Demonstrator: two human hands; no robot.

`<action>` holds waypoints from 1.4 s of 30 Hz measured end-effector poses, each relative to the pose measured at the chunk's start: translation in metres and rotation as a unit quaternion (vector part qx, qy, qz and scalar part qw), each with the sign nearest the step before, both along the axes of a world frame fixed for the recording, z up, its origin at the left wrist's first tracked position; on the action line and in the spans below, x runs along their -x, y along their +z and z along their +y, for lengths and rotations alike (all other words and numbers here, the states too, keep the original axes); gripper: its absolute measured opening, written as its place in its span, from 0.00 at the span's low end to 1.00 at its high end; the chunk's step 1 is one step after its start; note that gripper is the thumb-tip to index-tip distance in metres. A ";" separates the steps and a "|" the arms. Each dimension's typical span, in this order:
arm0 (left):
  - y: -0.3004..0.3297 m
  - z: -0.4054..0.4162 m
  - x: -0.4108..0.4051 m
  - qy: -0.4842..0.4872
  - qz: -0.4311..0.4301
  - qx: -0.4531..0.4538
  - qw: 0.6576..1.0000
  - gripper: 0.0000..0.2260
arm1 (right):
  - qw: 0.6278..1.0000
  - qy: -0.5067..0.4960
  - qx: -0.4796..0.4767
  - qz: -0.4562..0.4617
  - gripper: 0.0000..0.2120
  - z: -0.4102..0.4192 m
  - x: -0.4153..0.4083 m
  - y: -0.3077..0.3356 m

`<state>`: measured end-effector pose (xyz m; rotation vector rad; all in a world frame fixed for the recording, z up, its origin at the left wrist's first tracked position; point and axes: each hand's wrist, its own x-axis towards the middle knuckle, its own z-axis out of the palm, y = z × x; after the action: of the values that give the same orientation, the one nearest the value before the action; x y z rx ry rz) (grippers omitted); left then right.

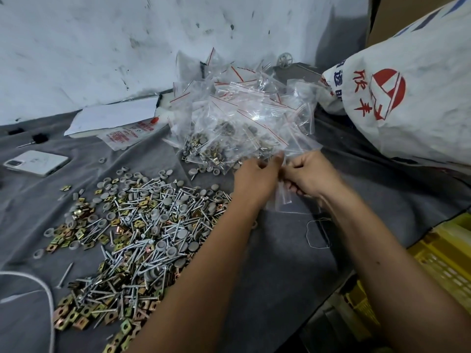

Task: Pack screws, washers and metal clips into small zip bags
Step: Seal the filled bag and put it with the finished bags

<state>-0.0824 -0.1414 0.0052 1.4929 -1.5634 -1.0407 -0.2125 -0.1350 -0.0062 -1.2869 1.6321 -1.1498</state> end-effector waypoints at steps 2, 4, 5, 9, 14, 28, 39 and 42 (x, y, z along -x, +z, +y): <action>-0.005 0.002 -0.001 -0.013 0.008 -0.012 1.000 0.23 | 0.998 -0.026 0.021 -0.048 0.20 -0.001 -0.005 -0.007; -0.009 0.000 -0.006 -0.017 0.015 -0.019 1.000 0.16 | 0.993 -0.032 0.028 -0.109 0.22 -0.001 -0.004 -0.010; -0.009 0.000 -0.008 -0.014 0.010 -0.021 1.000 0.11 | 0.991 -0.029 0.021 -0.129 0.22 -0.001 -0.002 -0.010; -0.012 -0.002 -0.012 0.033 -0.045 0.027 0.998 0.03 | 0.985 -0.033 -0.023 -0.167 0.18 0.000 0.009 -0.009; -0.017 0.006 -0.004 0.039 -0.229 0.128 0.964 0.14 | 0.981 -0.059 -0.020 -0.184 0.15 0.002 0.020 -0.006; -0.036 0.011 0.022 -0.194 -0.385 0.235 0.871 0.18 | 0.983 -0.099 0.084 -0.127 0.24 0.003 0.040 0.017; -0.030 0.003 0.026 -0.205 -0.342 0.189 0.898 0.18 | 0.900 0.123 0.277 -0.313 0.05 0.034 0.014 0.114; -0.006 0.005 -0.003 -0.105 -0.030 0.064 0.992 0.17 | 0.920 0.139 0.221 -0.293 0.08 0.027 -0.004 0.108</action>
<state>-0.0793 -0.1359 -0.0009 1.3042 -1.8263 -0.9984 -0.2089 -0.1085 0.1015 -1.2235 0.7502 -1.5832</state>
